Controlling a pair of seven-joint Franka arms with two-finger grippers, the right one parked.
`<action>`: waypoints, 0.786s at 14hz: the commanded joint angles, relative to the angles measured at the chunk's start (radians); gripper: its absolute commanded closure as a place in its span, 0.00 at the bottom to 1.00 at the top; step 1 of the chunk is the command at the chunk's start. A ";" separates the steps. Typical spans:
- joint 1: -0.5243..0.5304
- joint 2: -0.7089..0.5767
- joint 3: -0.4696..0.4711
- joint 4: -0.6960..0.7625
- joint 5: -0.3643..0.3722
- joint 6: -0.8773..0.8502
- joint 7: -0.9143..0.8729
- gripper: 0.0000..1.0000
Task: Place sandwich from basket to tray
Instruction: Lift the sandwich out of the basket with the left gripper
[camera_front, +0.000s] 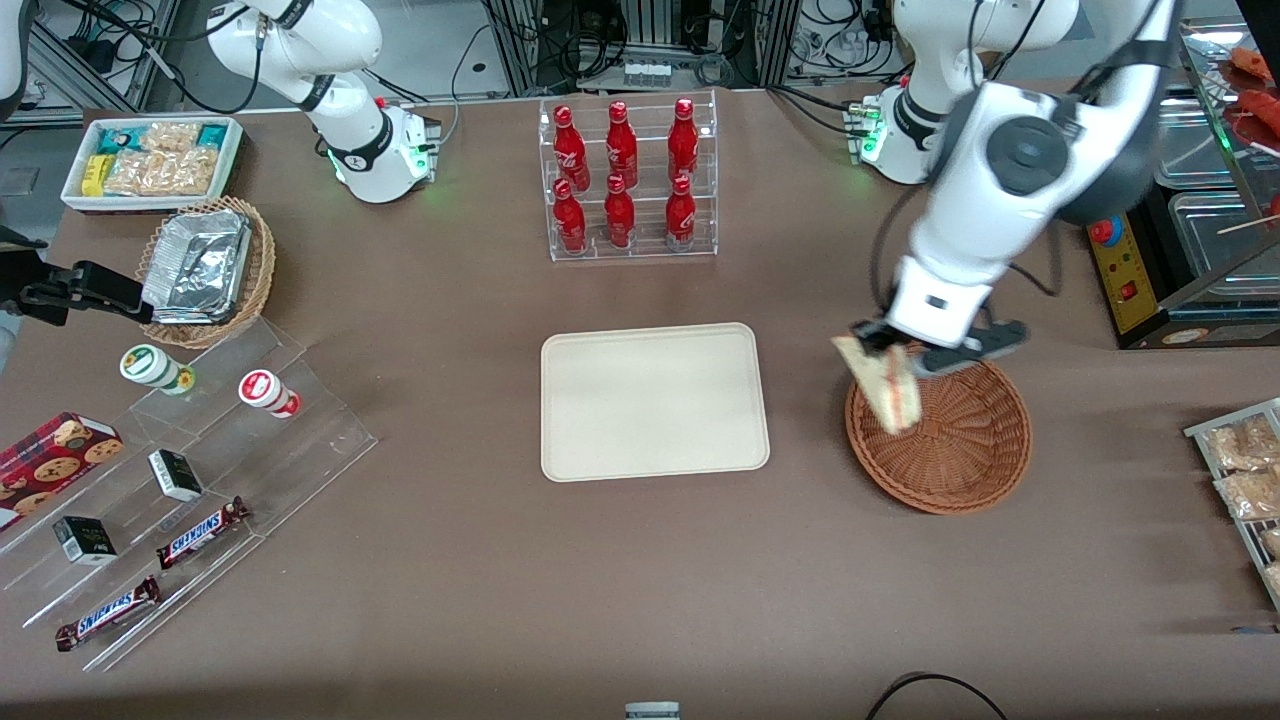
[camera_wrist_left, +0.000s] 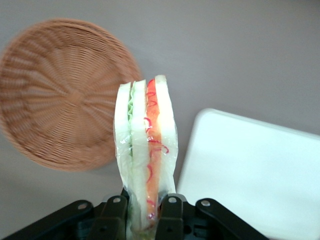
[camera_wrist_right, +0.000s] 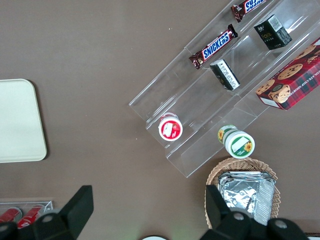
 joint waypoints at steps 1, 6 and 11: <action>-0.132 0.131 -0.007 0.104 0.021 -0.020 -0.031 1.00; -0.303 0.385 -0.007 0.305 0.104 -0.004 -0.161 1.00; -0.393 0.635 -0.004 0.534 0.163 -0.003 -0.213 1.00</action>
